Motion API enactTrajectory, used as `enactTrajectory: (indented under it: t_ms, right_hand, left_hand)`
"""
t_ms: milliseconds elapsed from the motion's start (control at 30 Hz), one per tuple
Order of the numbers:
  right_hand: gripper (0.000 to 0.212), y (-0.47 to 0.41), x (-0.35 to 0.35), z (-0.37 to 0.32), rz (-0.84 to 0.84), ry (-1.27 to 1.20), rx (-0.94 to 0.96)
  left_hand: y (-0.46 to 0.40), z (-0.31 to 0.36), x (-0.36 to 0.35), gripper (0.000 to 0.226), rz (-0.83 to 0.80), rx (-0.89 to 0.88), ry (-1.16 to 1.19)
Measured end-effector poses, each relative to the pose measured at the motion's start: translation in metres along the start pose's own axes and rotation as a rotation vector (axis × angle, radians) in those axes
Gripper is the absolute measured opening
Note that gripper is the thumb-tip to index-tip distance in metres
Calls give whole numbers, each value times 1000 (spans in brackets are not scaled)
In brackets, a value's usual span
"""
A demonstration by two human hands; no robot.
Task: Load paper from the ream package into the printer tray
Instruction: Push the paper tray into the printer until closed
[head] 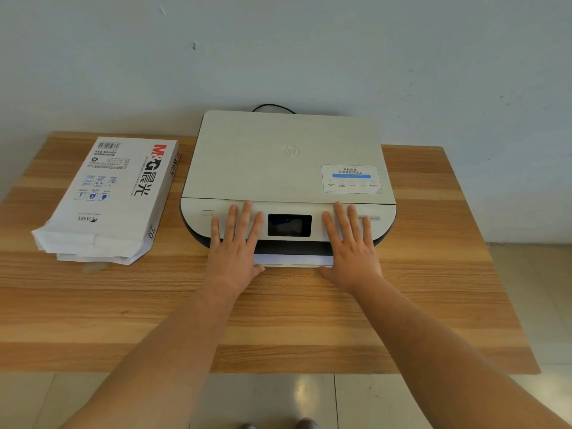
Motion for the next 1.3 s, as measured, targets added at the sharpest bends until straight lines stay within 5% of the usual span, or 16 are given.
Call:
enactTrajectory:
  t_ms: [1300]
  right_hand:
    - [107, -3, -9, -3, 68, 64, -38]
  left_hand:
    - [-3, 6, -12, 106, 59, 25, 9]
Point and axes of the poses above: each hand's wrist, its own y-axis away from the middle knuckle, its own x-axis out of the back of the hand, z = x × y, the point moved 7 cm from there along -y, towards the middle knuckle, and after that the axes turned 11 degrees about z, right-handed, at the moved point
